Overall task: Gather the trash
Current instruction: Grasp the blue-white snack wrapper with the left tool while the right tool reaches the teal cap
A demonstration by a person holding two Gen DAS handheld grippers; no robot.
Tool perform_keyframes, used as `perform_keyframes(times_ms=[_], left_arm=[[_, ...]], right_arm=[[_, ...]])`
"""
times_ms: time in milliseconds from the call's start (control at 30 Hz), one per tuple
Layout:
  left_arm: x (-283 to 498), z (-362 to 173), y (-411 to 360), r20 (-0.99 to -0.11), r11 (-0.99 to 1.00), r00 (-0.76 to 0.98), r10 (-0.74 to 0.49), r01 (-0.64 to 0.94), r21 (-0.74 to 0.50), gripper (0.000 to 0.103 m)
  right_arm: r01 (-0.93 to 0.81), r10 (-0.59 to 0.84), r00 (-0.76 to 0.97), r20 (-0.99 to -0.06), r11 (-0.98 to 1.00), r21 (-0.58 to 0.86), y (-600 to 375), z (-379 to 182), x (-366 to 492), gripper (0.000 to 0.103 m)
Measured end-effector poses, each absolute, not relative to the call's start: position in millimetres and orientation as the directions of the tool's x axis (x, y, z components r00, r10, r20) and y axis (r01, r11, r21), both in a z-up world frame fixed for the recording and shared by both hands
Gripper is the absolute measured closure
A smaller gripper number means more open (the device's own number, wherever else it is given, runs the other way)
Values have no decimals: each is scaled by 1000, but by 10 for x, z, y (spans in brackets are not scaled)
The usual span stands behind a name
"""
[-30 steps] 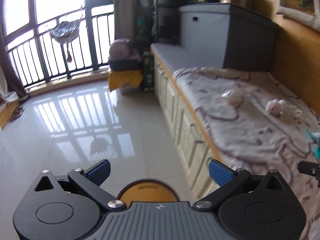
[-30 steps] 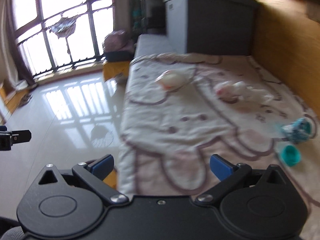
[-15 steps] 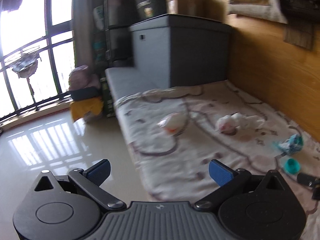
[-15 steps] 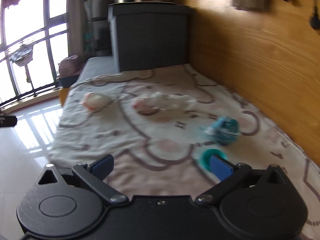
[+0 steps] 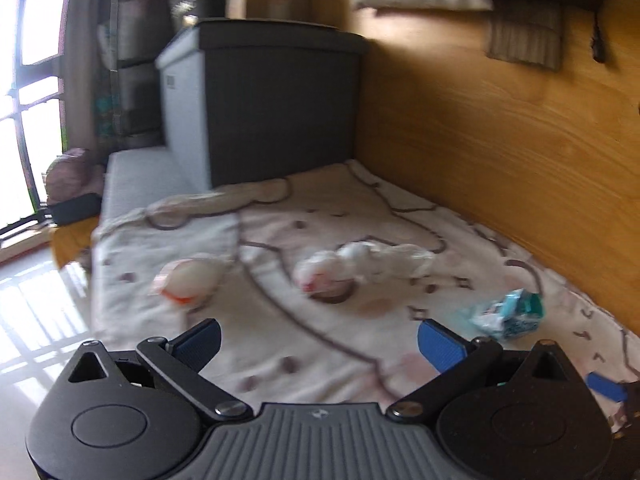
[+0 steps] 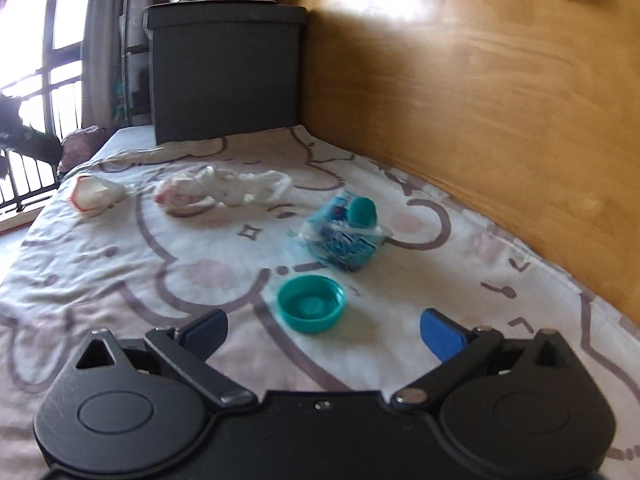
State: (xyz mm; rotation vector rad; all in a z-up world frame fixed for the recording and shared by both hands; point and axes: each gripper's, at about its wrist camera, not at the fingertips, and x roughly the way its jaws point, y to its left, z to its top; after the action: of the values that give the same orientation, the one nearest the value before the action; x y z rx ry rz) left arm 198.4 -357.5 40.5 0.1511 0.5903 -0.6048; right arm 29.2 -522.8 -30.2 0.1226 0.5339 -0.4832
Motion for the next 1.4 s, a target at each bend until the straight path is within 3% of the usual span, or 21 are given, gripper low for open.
perform_keyframes(times_ms=[267, 467, 767, 1033, 1200, 1400], left_arm=[[2161, 184, -4322, -561, 675, 525, -640, 734, -82, 0], [2299, -58, -4695, -589, 544, 378, -714, 829, -128, 0], [2360, -281, -5028, -579, 439, 221, -785, 858, -268, 0], [2342, -384, -5247, -578, 413, 191, -793, 867, -280, 2], [2354, -426, -5372, -580, 424, 190, -792, 855, -299, 12], [2336, -516, -5489, -613, 436, 194, -766, 857, -275, 44]], right_arm=[[466, -382, 768, -514, 884, 40, -5374, -485, 574, 1], [450, -350, 764, -542, 891, 59, -5407, -551, 727, 21], [418, -311, 780, -543, 905, 82, -5402, -579, 736, 34], [437, -312, 781, -541, 892, 116, -5441, -591, 706, 45], [435, -307, 786, -536, 892, 126, -5451, -597, 698, 52], [429, -298, 795, -529, 892, 143, -5459, -591, 673, 53]])
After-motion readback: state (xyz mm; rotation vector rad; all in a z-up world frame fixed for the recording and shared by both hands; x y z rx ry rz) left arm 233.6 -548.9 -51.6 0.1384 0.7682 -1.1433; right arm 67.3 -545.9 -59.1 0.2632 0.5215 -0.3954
